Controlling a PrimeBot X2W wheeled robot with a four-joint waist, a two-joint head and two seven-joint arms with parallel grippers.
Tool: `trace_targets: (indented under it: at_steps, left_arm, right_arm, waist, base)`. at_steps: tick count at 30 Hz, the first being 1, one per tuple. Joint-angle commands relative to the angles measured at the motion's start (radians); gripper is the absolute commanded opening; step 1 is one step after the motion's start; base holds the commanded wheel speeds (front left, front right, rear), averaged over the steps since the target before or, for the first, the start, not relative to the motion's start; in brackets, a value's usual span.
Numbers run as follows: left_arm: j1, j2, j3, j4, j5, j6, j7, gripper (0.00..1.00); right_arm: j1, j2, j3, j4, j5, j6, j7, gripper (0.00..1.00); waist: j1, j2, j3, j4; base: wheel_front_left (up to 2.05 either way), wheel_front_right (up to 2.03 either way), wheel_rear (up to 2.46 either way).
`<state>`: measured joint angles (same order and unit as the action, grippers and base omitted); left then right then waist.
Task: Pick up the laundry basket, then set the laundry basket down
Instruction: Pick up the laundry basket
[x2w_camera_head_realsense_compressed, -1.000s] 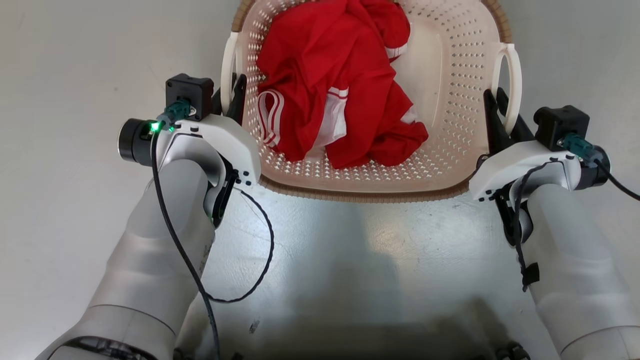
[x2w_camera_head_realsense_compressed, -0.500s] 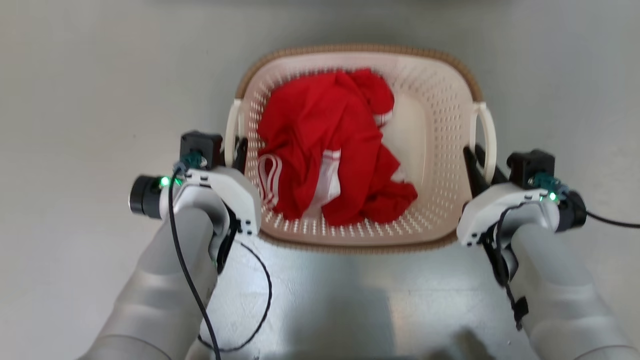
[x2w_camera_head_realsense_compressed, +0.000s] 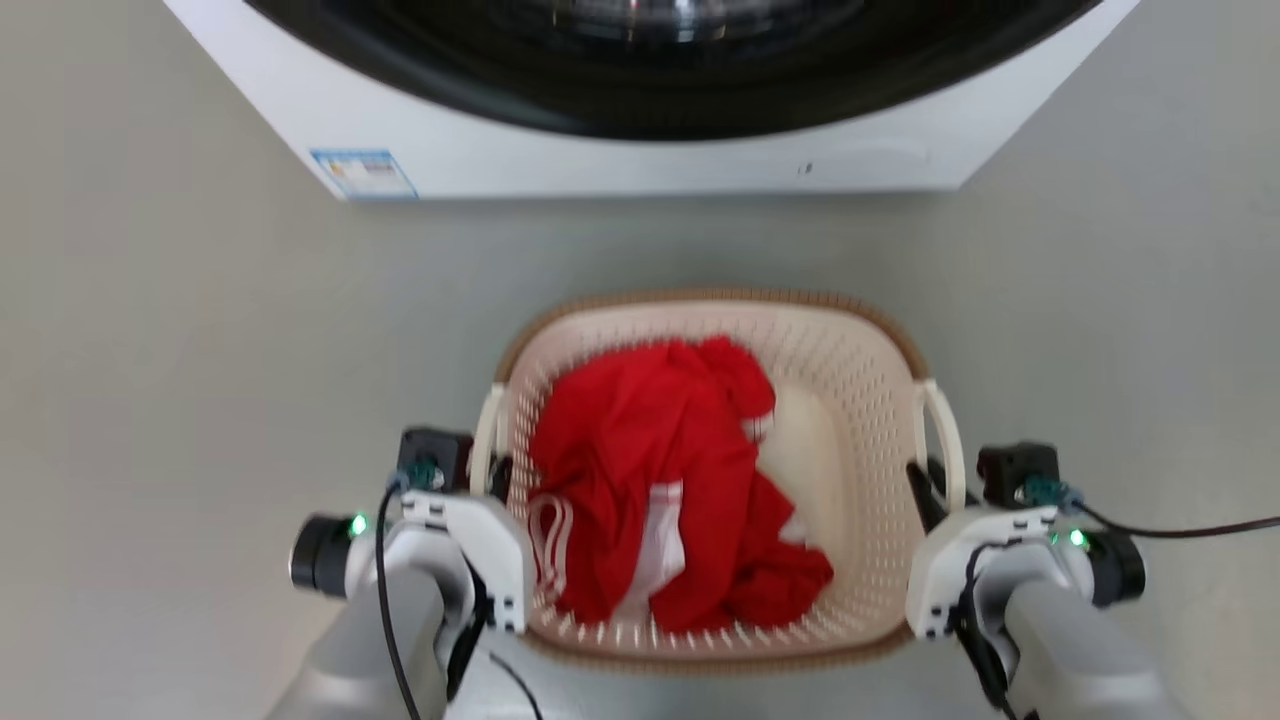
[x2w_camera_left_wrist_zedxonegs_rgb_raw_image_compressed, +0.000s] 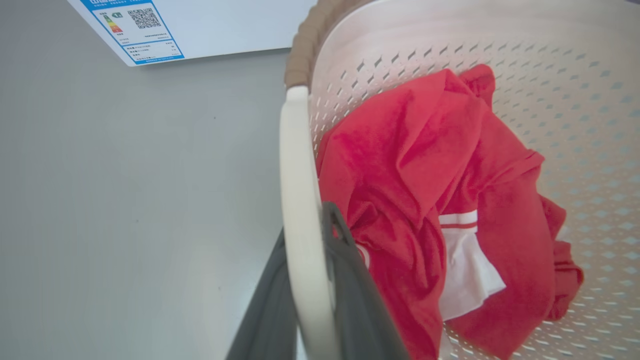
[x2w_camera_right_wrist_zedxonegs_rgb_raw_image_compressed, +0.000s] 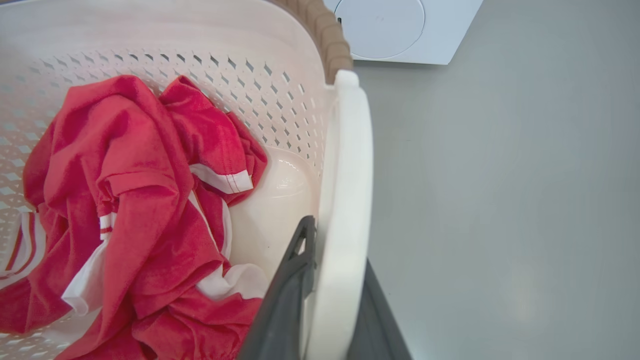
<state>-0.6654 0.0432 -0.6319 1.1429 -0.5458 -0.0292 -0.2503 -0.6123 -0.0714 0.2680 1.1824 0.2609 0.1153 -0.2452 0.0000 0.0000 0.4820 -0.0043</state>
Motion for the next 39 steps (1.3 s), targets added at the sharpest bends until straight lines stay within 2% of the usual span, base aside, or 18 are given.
trace_targets:
  at_steps: [1,12,22,30,39]
  left_arm:
    - [0.015,0.007,0.004,-0.018,0.0,-0.009,-0.008,0.0]
    - [0.154,0.007,-0.154,-0.031,-0.101,0.007,0.042,0.0]
    - [0.257,0.007,-0.245,-0.061,-0.217,0.047,0.074,0.0]
    - [0.276,0.007,-0.306,-0.078,-0.283,0.072,0.08,0.0]
    - [0.264,0.007,-0.365,-0.063,-0.34,0.064,0.08,0.0]
  right_arm:
    - [0.032,0.021,0.038,-0.004,-0.008,0.015,0.0,0.0]
    - [0.135,0.021,0.155,0.01,0.052,0.015,0.089,0.0]
    - [0.237,0.021,0.222,-0.017,0.102,0.015,0.171,0.0]
    - [0.272,0.021,0.27,-0.065,0.145,0.015,0.204,0.0]
    - [0.263,0.021,0.275,-0.047,0.158,0.015,0.212,0.0]
  waist:
    - [0.0,0.0,-0.071,-0.005]
    - [0.0,0.0,-0.293,-0.016]
    - [0.0,0.0,-0.461,-0.016]
    - [0.0,0.0,-0.497,-0.013]
    - [0.0,0.0,-0.511,-0.006]
  base:
    - [0.0,0.0,0.0]
    - [0.0,0.0,0.0]
    - [0.0,0.0,0.0]
    - [0.0,0.0,0.0]
    - [0.0,0.0,0.0]
